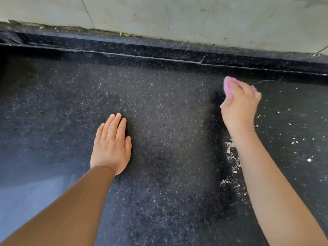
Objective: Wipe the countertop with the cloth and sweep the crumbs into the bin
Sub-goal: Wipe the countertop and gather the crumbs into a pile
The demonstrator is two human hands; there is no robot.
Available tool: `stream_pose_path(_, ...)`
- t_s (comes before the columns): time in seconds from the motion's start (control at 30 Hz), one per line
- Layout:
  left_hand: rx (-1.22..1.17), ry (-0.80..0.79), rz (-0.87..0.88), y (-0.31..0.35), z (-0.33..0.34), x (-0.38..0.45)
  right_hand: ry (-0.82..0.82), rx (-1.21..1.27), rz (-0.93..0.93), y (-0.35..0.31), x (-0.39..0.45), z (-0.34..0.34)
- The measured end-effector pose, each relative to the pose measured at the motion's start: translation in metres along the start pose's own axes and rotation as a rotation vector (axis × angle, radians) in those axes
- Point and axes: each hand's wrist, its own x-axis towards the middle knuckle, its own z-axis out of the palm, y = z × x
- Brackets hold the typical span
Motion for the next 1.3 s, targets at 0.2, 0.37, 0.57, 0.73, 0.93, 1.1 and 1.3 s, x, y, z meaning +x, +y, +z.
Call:
stream_pose_path(0.2, -0.007, -0.001, -0.014, 0.002, -0.001, -0.001, -0.065, 0.211, -0.271, -0.086, -0.041, 0.031)
stream_pose_path(0.37, -0.022, 0.002, -0.030, 0.004, -0.001, -0.001, -0.250, 0.139, -0.247, -0.097, -0.019, 0.040)
stream_pose_path(0.57, -0.018, 0.009, -0.024, 0.002, 0.000, -0.002, -0.183, 0.029, 0.075, -0.013, 0.013, 0.018)
stream_pose_path(0.73, -0.023, 0.009, -0.025, 0.003, 0.000, -0.002, -0.194, -0.003, 0.288, 0.027, 0.027, -0.001)
stream_pose_path(0.93, -0.033, 0.019, -0.013, 0.002, 0.001, -0.001, -0.137, 0.087, -0.116, -0.056, -0.017, 0.004)
stream_pose_path(1.1, -0.053, 0.014, -0.012, 0.002, -0.001, -0.002, -0.287, 0.138, -0.441, -0.109, -0.047, 0.034)
stream_pose_path(1.3, -0.083, 0.014, -0.007, 0.004, -0.002, -0.002, -0.299, 0.031, -0.266, -0.075, -0.007, 0.037)
